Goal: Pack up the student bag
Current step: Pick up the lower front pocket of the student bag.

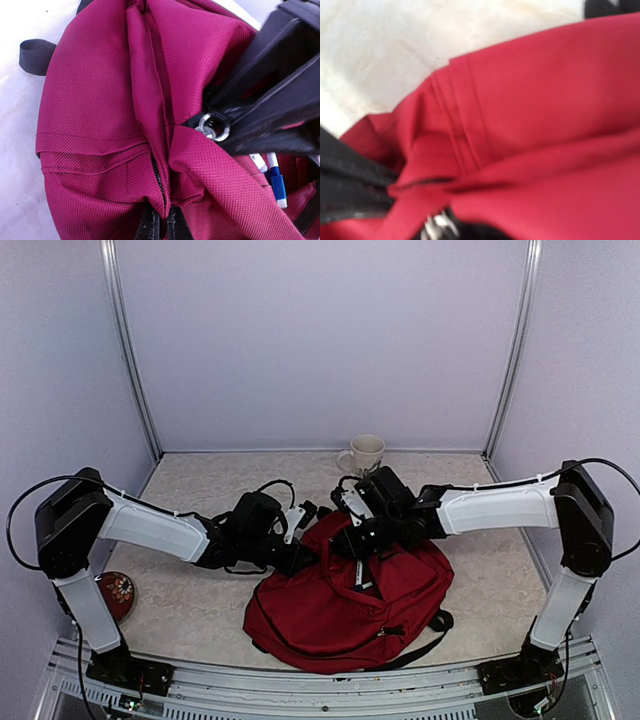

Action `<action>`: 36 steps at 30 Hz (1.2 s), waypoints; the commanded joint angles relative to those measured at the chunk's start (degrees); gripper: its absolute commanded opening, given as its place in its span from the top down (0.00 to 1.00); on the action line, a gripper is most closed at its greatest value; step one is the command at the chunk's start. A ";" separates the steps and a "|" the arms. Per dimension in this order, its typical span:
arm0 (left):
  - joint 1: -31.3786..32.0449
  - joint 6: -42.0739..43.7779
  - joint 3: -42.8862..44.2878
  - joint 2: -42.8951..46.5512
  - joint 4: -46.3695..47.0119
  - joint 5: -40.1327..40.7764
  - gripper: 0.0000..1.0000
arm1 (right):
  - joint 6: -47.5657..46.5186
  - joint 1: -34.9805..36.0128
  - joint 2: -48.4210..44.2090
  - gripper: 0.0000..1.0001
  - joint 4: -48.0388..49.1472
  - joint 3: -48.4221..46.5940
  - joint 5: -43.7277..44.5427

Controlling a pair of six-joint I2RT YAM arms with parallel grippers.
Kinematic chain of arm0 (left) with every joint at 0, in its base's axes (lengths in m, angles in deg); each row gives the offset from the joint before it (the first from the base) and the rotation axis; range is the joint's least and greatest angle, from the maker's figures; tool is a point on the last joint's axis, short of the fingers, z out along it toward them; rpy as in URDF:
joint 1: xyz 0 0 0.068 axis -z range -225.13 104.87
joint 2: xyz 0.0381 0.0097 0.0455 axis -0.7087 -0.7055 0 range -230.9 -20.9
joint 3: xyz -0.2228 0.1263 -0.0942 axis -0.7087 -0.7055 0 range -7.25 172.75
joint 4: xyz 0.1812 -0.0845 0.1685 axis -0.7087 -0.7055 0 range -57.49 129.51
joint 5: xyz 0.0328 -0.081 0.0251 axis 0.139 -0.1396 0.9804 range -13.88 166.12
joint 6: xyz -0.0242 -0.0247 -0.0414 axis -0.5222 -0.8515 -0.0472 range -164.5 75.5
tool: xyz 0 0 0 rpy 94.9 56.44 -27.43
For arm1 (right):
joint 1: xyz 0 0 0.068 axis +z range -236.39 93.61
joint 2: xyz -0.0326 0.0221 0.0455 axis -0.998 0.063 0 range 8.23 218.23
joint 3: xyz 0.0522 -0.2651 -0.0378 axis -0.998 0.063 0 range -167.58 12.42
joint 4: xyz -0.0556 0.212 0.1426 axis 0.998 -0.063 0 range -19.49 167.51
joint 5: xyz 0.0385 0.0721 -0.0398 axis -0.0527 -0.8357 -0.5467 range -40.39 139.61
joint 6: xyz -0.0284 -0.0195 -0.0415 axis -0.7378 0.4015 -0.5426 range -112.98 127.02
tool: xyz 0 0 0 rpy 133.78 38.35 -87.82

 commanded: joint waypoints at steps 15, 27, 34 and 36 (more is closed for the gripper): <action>0.78 1.34 -0.38 2.85 3.24 -0.96 1.00 | -2.27 -0.23 0.55 0.78 5.64 1.72 -5.55; -0.13 -0.25 -2.35 4.33 4.38 -1.03 1.00 | -2.69 -0.08 -0.70 1.00 6.35 2.50 -1.29; -3.64 -3.47 -5.96 7.48 7.22 -2.34 1.00 | -2.21 -0.41 -7.41 1.00 -1.36 8.70 -5.85; -3.83 -3.44 -6.89 8.65 7.51 -1.92 1.00 | -1.71 -0.40 -9.23 1.00 -2.96 11.26 -9.12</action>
